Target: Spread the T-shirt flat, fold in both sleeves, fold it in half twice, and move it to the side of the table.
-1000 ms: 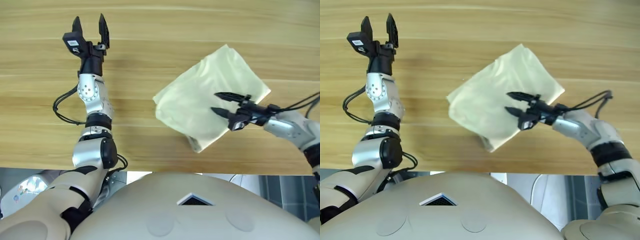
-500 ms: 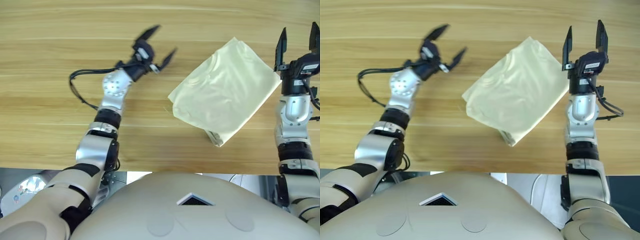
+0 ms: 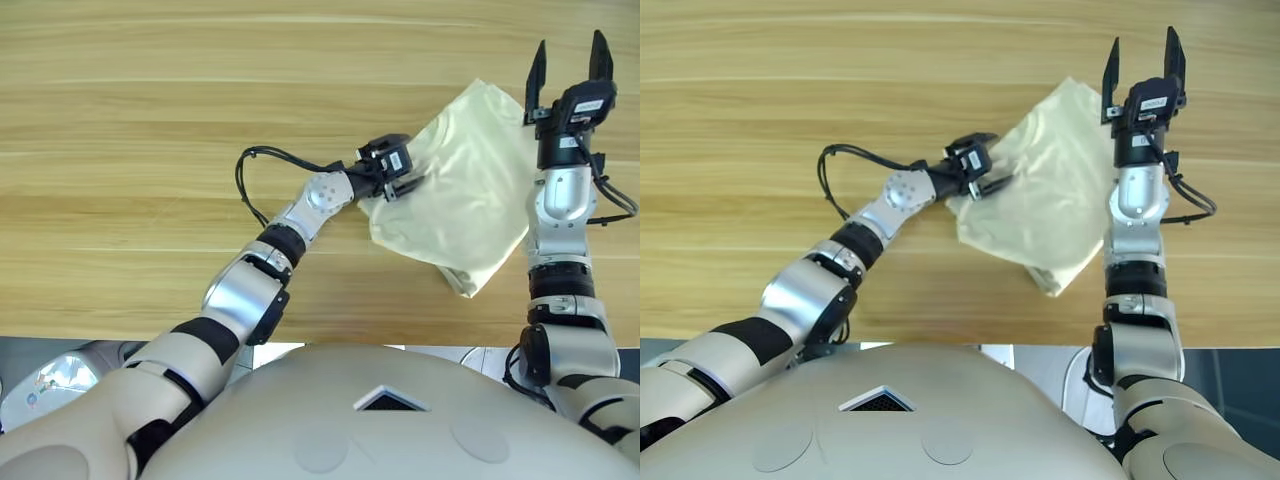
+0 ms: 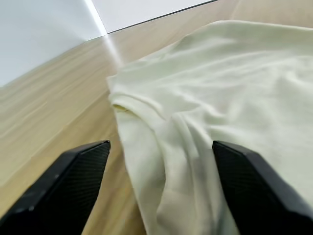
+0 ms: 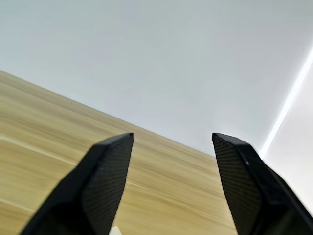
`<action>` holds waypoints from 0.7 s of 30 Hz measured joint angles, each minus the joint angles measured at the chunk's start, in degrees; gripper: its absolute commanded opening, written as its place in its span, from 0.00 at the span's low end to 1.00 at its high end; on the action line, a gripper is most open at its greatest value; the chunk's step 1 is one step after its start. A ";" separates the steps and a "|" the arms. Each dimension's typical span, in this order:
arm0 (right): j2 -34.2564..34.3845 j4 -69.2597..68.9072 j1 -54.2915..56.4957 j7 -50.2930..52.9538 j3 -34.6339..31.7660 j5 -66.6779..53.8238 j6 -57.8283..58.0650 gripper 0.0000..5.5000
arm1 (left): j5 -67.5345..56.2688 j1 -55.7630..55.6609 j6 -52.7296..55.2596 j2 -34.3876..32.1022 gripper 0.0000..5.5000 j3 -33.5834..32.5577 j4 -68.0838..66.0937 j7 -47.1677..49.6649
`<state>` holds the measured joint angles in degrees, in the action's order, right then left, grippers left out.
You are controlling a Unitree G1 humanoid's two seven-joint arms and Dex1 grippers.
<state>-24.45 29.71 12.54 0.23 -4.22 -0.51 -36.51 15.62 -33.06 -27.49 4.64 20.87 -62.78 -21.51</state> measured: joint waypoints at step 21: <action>-3.43 -2.52 -7.25 -2.14 -0.77 9.78 0.00 0.54 | -15.28 53.18 21.09 -14.63 0.71 -1.18 70.07 -0.36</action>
<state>-27.88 27.20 5.29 -1.90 -4.98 9.27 -36.51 0.34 20.12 -6.40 -9.99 19.69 7.29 -21.88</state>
